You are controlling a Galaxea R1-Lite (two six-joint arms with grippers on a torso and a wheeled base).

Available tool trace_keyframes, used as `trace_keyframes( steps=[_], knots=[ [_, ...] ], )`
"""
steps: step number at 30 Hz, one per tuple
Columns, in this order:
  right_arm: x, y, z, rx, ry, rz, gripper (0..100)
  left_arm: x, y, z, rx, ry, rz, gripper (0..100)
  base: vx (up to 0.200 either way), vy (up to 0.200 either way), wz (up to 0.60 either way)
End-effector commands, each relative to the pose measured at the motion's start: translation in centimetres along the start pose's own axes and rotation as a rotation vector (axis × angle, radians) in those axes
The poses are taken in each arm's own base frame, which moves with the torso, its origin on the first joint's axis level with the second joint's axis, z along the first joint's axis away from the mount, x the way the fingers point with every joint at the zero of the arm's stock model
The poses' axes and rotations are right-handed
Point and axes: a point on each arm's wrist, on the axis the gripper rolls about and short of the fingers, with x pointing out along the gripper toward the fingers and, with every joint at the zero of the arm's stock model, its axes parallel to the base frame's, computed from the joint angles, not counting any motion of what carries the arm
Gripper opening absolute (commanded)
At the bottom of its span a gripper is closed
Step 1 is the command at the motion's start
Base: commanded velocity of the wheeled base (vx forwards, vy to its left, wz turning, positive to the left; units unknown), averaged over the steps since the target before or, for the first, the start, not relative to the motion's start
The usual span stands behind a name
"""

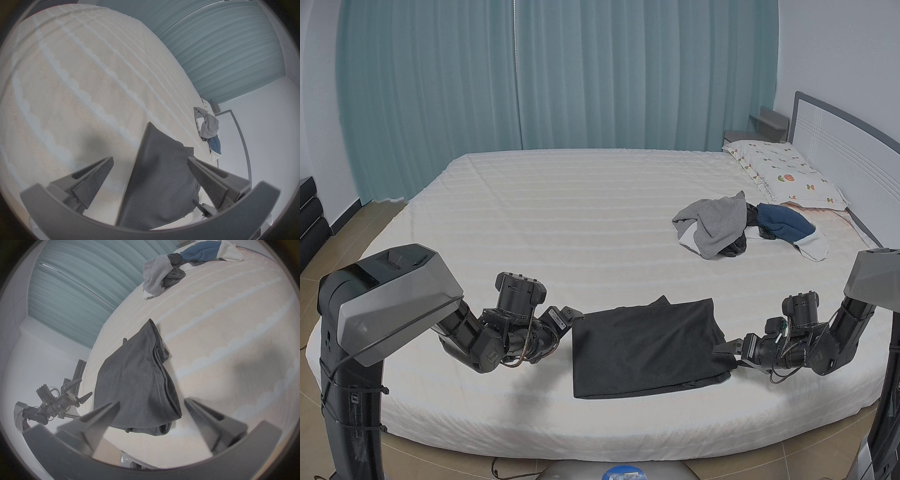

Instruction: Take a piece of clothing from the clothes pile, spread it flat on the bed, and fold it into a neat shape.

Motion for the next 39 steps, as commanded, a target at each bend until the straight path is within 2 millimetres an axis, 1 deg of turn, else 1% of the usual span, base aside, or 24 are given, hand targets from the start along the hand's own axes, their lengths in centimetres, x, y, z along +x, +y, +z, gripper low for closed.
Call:
trace_keyframes(
  steps=[1,9,20,28,39],
  knots=[
    [0.0,-0.3,-0.2,0.004,0.008,-0.012,0,0.0,0.0,0.1,-0.001,-0.001,-0.002,100,0.0,0.0,0.0],
    [-0.5,-0.8,-0.5,-0.029,0.044,-0.045,0,0.0,0.0,0.1,-0.007,0.004,-0.004,100,0.0,0.0,0.0],
    [-1.2,-1.0,-0.4,-0.037,0.031,-0.061,0,0.0,0.0,0.1,-0.005,0.004,-0.004,100,0.0,0.0,0.0],
    [-1.6,-1.5,-0.5,-0.066,0.035,-0.071,0,0.0,0.0,0.1,-0.005,0.004,-0.003,100,0.0,0.0,0.0],
    [-1.8,-1.6,-0.8,-0.099,0.041,-0.075,0,0.0,0.0,0.1,-0.005,0.008,-0.003,100,0.0,0.0,0.0]
  ],
)
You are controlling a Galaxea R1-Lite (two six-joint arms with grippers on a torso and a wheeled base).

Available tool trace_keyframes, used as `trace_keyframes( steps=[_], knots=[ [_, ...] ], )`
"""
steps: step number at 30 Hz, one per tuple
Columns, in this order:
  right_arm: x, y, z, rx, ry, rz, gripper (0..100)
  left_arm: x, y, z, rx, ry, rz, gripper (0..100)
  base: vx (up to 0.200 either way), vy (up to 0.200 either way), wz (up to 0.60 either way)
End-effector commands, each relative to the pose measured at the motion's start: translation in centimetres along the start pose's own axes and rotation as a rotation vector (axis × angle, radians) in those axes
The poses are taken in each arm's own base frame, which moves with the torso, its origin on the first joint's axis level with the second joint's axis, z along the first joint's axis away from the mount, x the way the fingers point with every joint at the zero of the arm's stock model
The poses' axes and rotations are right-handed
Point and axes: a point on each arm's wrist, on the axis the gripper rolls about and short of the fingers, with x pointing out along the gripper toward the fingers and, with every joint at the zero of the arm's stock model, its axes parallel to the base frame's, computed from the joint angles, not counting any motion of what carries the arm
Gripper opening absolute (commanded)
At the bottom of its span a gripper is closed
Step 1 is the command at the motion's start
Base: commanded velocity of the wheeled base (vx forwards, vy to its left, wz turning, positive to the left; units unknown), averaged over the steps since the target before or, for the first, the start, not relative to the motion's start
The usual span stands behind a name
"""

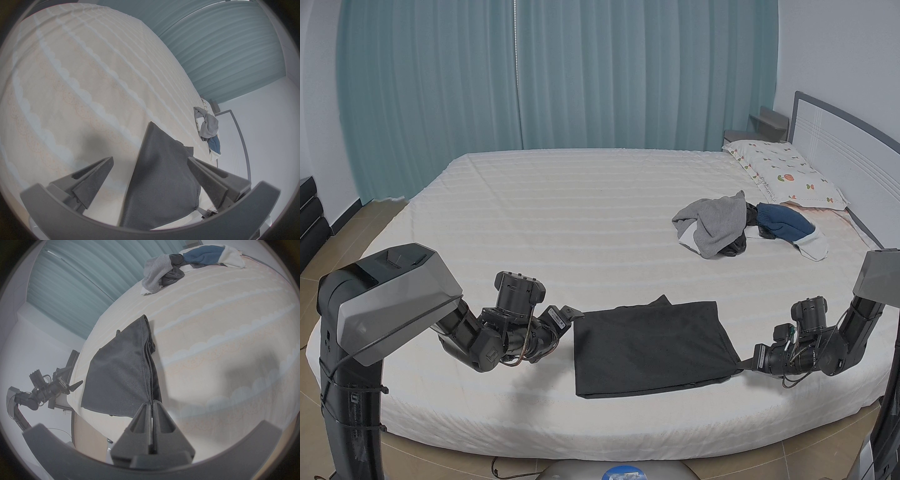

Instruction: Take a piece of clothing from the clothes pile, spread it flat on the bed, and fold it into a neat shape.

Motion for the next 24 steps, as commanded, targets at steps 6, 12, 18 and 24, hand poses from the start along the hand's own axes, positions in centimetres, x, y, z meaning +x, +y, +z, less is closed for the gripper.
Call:
trace_keyframes(
  steps=[6,12,18,24],
  knots=[
    [0.0,0.0,-0.1,-0.001,0.003,-0.001,0,0.0,0.0,0.0,0.0,0.0,0.0,100,0.0,0.0,0.0],
    [-0.1,0.0,0.0,-0.005,-0.005,0.0,100,0.0,0.0,0.0,0.0,0.002,-0.001,100,0.0,0.0,0.0],
    [0.4,0.2,2.7,-0.011,-0.088,0.028,100,0.0,-0.1,0.1,0.0,-0.002,-0.004,100,0.0,0.0,0.0],
    [3.4,0.6,5.5,0.083,-0.147,0.057,100,0.0,-0.2,0.1,-0.001,-0.002,-0.008,100,0.0,0.0,0.0]
  ],
)
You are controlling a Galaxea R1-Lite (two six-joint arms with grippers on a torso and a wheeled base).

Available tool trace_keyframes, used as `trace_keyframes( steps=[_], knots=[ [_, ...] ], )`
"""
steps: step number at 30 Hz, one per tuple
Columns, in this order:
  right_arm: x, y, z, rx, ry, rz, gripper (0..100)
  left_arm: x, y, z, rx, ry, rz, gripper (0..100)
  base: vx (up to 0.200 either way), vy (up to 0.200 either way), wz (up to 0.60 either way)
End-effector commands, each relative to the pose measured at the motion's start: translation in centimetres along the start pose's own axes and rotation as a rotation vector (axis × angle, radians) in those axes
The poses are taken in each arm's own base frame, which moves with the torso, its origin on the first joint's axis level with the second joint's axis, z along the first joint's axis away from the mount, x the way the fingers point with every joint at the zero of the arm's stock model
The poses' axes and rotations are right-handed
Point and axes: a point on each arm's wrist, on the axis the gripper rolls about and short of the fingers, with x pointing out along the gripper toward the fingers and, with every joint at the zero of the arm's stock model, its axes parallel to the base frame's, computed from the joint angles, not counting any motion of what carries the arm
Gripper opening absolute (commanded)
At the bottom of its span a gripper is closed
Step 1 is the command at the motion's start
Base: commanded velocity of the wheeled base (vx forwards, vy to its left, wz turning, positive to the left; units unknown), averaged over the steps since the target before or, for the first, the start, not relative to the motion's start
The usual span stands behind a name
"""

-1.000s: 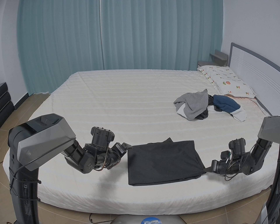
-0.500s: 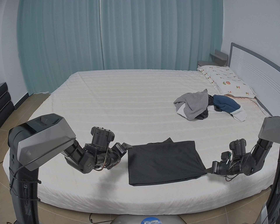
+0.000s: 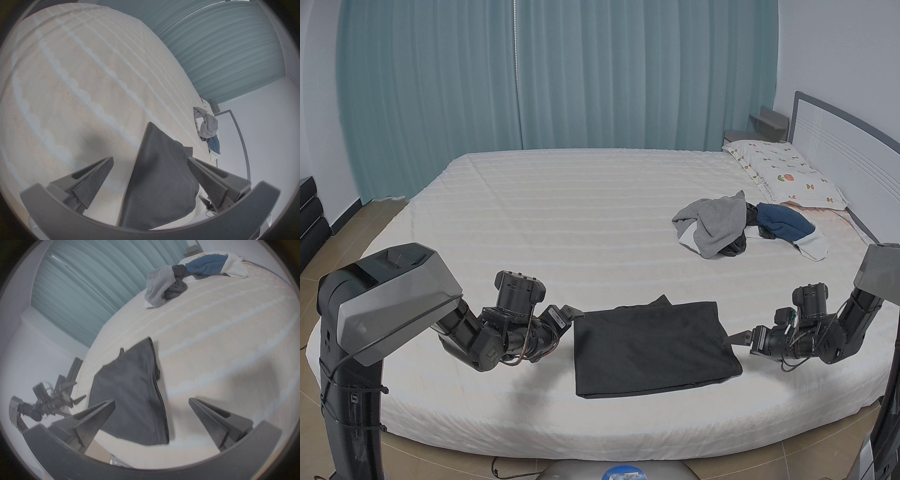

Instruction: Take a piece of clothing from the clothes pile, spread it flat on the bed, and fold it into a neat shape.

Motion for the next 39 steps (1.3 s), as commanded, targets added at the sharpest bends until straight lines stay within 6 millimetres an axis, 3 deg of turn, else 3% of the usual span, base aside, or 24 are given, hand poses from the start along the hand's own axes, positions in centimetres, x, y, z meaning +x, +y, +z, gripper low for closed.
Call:
trace_keyframes(
  steps=[1,3,9,21,22,39],
  knots=[
    [2.7,0.0,1.3,0.054,-0.03,0.014,100,0.0,-0.1,0.1,-0.001,-0.002,-0.004,100,0.0,0.0,0.0],
    [4.8,0.2,2.0,0.096,-0.064,0.006,100,0.0,-0.1,0.1,-0.002,-0.004,-0.004,100,0.0,0.0,0.0],
    [7.8,1.2,2.4,0.195,-0.105,0.019,100,0.0,-0.1,0.1,-0.002,-0.005,-0.005,100,0.0,0.0,0.0],
    [10.0,1.5,3.3,0.232,-0.187,0.043,100,0.1,-0.4,0.2,0.0,-0.017,-0.009,100,0.0,0.0,0.0],
    [10.0,1.4,3.3,0.231,-0.188,0.044,0,0.1,-0.4,0.2,0.0,-0.018,-0.01,100,0.0,0.0,0.0],
    [9.9,1.1,4.2,0.264,-0.272,0.068,0,0.1,-0.4,0.1,0.005,-0.017,-0.009,100,0.0,0.0,0.0]
  ],
)
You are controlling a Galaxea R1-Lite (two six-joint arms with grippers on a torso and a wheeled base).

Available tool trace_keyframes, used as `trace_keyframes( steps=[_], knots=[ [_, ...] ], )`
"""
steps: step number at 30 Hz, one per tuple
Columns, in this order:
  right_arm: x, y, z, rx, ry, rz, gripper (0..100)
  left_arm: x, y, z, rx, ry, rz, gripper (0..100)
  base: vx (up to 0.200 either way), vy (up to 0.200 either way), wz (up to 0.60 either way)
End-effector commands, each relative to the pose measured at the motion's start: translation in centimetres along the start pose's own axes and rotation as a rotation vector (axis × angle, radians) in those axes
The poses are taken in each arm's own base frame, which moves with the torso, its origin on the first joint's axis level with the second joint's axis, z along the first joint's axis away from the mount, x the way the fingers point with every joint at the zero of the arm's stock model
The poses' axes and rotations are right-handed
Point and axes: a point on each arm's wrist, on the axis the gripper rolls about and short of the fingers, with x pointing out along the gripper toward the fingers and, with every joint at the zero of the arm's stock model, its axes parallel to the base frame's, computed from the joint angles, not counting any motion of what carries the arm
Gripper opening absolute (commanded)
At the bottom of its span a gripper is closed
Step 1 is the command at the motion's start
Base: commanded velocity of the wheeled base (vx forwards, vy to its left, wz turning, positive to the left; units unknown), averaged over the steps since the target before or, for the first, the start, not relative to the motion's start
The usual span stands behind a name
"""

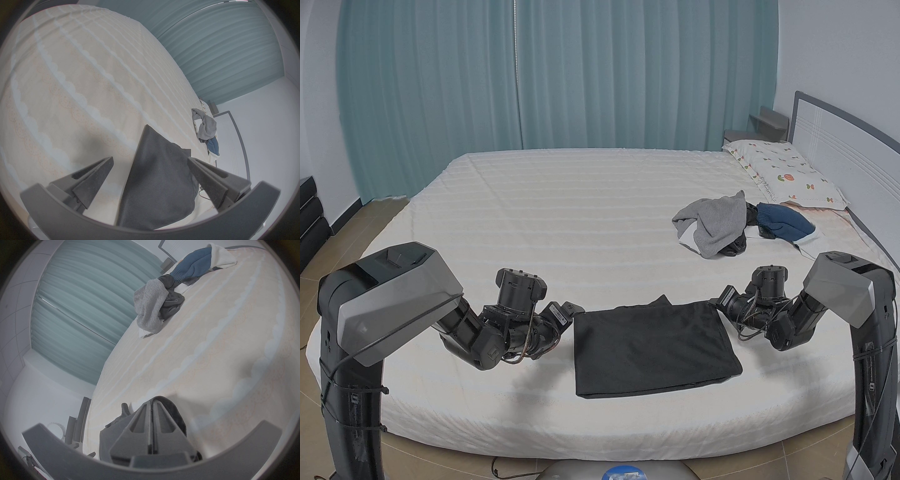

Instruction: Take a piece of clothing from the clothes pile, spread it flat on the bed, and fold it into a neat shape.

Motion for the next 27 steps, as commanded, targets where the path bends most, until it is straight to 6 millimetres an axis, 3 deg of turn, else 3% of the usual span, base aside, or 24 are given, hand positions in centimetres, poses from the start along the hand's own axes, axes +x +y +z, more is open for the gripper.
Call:
trace_keyframes(
  steps=[1,19,20,27],
  knots=[
    [-0.02,-0.3,0.15,0.003,-0.003,-0.006,0,0.06,0.03,-0.08,0.0,0.002,0.001,100,0.0,0.0,0.0],
    [-0.17,-0.7,0.59,0.009,-0.013,-0.014,0,0.06,0.03,-0.16,0.006,0.004,0.002,100,0.0,0.0,0.0],
    [-0.14,-0.74,0.56,0.009,-0.013,-0.014,100,0.06,0.03,-0.16,0.006,0.004,0.002,100,0.0,0.0,0.0],
    [-0.4,-0.82,0.87,0.016,-0.018,-0.015,100,0.02,0.02,-0.08,0.005,0.002,0.001,100,0.0,0.0,0.0]
  ],
)
